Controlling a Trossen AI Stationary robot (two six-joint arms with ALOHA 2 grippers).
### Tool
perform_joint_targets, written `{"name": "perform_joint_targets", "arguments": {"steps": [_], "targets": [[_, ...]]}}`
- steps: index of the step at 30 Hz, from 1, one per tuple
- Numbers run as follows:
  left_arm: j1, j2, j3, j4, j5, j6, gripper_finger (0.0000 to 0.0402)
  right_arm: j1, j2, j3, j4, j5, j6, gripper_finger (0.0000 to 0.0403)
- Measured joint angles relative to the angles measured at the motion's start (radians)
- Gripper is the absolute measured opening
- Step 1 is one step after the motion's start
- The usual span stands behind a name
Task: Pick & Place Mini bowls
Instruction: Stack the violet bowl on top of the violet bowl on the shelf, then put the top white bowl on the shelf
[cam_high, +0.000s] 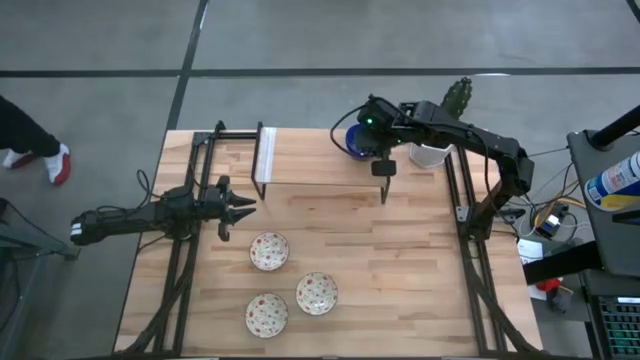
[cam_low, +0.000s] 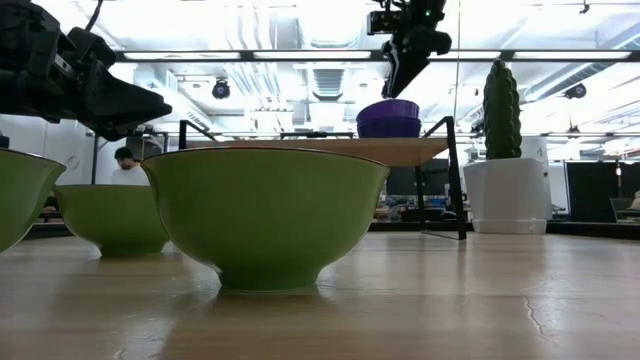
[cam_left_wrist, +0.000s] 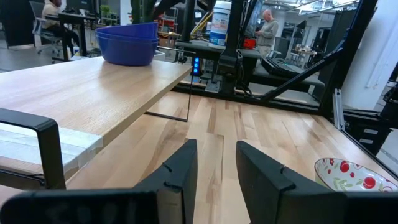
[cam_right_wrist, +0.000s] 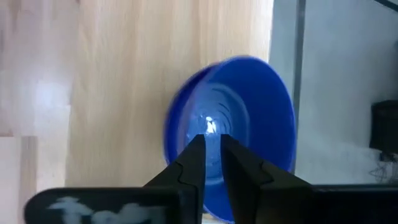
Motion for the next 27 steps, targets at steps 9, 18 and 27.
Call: {"name": "perform_joint_targets", "arguments": {"steps": [9, 18, 27], "targets": [[0.0, 0.0, 0.0, 0.0, 0.0, 0.0, 0.0106, 0.0, 0.0, 0.0, 0.002, -0.024, 0.004, 0.001], [0.0, 0.0, 0.0, 0.0, 0.0, 0.0, 0.0106, 0.0, 0.001, -0.048, 0.006, -0.056, 0.012, 0.0008], [0.0, 0.0, 0.0, 0.0, 0.0, 0.0, 0.0106, 0.0, -0.016, -0.033, 0.03, 0.008, 0.009, 0.0008]]}}
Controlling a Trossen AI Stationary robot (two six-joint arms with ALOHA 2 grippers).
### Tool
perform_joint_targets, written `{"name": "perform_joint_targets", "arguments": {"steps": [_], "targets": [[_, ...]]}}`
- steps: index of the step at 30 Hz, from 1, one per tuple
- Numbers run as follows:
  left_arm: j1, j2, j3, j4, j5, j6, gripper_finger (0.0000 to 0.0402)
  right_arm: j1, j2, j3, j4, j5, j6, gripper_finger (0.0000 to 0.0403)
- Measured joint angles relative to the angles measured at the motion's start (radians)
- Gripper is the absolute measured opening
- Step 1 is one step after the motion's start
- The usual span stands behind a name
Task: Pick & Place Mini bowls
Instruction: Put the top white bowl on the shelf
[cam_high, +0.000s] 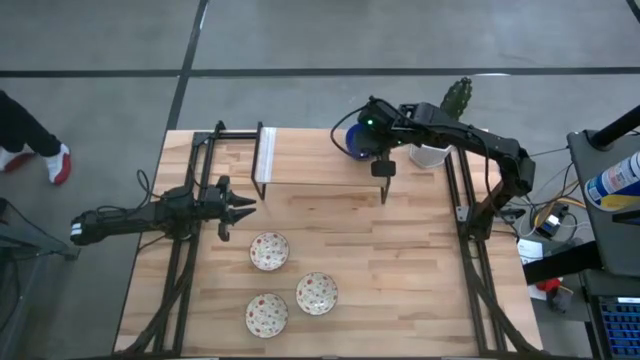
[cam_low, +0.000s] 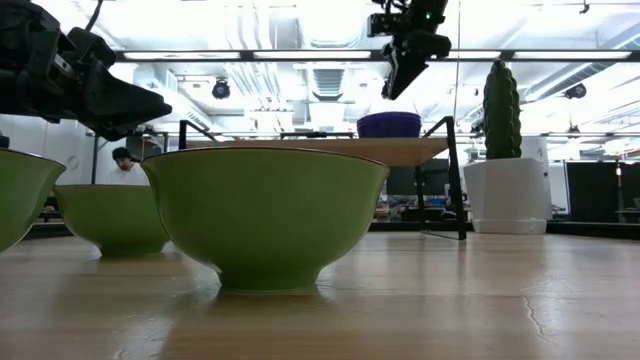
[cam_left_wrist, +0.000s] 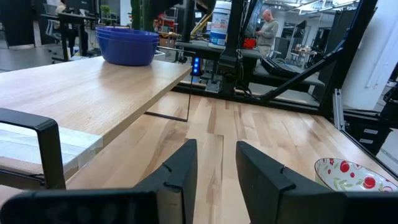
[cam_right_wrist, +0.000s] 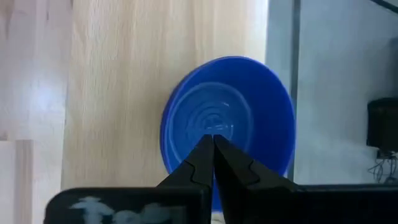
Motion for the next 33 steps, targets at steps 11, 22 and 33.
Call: {"name": "perform_joint_targets", "arguments": {"steps": [11, 22, 33], "targets": [[0.0, 0.0, 0.0, 0.0, 0.0, 0.0, 0.0106, 0.019, -0.169, -0.101, 0.12, -0.317, 0.152, 0.0008], [0.0, 0.0, 0.0, 0.0, 0.0, 0.0, 0.0106, 0.129, -0.523, -0.512, 0.535, -0.455, 0.297, 0.0008], [0.0, 0.0, 0.0, 0.0, 0.0, 0.0, 0.0106, 0.239, -0.845, -0.943, 0.886, -0.44, 0.37, 0.0008]]}}
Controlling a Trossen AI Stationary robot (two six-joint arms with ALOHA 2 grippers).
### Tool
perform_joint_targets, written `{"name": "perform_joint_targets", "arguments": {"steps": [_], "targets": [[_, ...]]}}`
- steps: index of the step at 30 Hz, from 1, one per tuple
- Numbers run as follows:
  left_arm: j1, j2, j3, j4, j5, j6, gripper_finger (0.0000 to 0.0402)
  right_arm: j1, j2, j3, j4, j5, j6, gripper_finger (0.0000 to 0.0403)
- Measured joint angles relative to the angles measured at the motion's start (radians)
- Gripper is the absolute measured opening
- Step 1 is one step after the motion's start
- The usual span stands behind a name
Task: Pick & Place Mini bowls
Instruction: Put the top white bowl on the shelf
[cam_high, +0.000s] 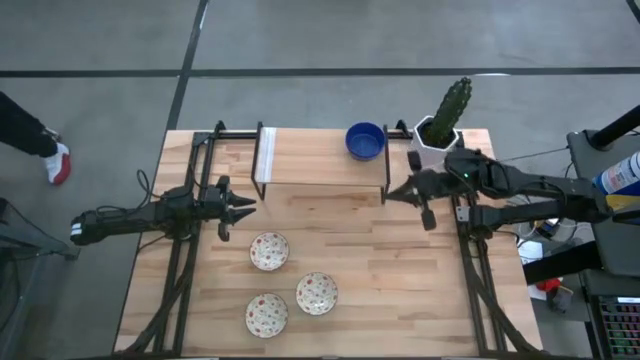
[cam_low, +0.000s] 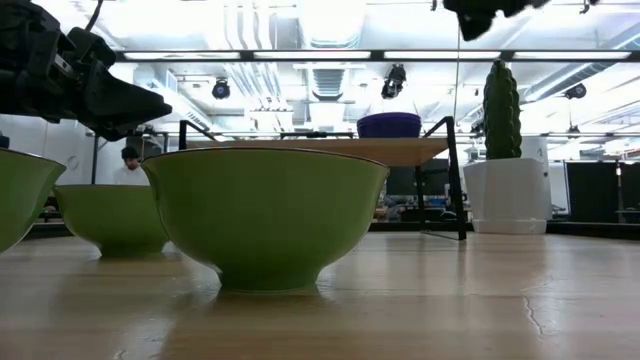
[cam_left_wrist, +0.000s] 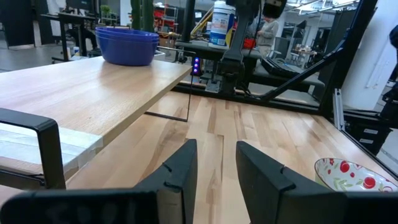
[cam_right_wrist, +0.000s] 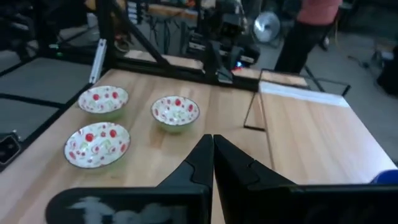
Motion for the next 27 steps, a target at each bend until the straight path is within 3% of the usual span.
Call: {"name": "perform_joint_targets", "arguments": {"steps": [8, 27], "targets": [[0.0, 0.0, 0.0, 0.0, 0.0, 0.0, 0.0106, 0.021, -0.19, -0.189, 0.071, 0.087, 0.018, 0.0008], [0.0, 0.0, 0.0, 0.0, 0.0, 0.0, 0.0106, 0.02, -0.683, -0.521, 0.103, 0.169, 0.05, 0.0008]]}}
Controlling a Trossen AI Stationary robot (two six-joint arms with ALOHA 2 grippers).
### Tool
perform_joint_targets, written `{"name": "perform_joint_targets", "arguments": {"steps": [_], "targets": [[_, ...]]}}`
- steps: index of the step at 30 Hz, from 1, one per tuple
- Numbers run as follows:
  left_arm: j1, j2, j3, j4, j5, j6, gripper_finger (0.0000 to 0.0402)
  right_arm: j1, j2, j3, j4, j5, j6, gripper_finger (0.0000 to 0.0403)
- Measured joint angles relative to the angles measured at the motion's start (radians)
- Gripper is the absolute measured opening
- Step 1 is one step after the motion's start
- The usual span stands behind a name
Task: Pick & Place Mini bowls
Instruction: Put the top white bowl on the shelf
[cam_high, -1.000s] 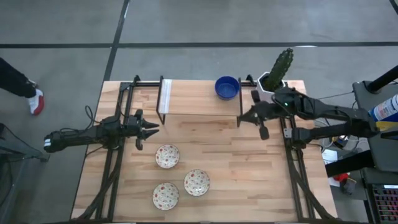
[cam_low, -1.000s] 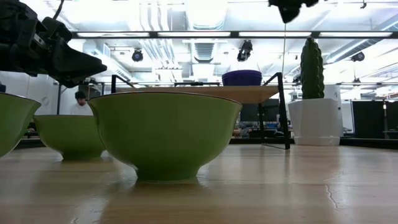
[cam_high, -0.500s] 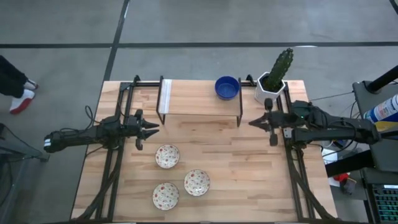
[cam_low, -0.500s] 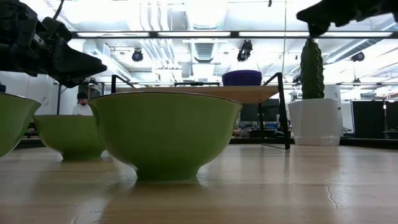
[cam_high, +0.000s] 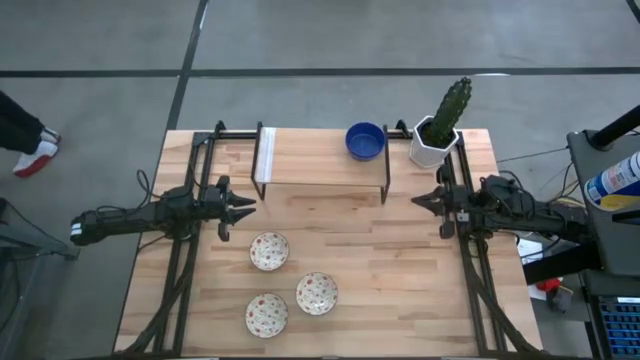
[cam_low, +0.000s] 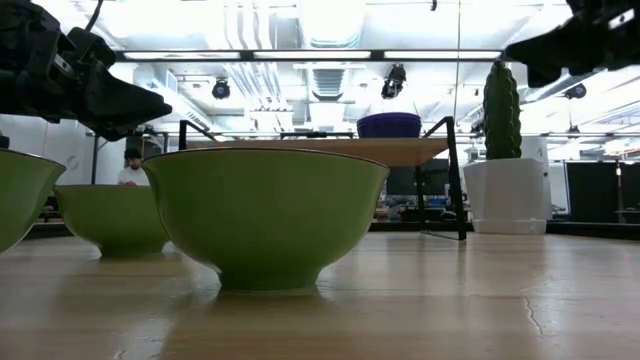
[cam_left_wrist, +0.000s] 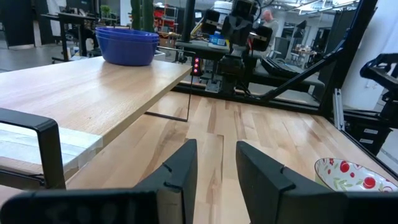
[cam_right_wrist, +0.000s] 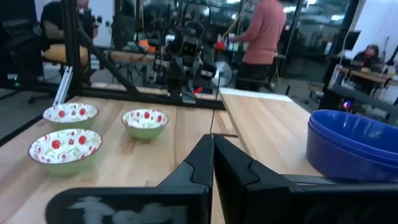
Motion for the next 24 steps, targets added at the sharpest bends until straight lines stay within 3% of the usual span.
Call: {"name": "perform_joint_targets", "arguments": {"steps": [6, 24], "targets": [[0.0, 0.0, 0.0, 0.0, 0.0, 0.0, 0.0106, 0.0, -0.113, -0.093, 0.047, 0.02, 0.0, 0.0008], [0.0, 0.001, 0.0, 0.0, 0.0, 0.0, 0.0106, 0.0, -0.112, -0.239, 0.195, 0.085, 0.022, 0.0008]]}}
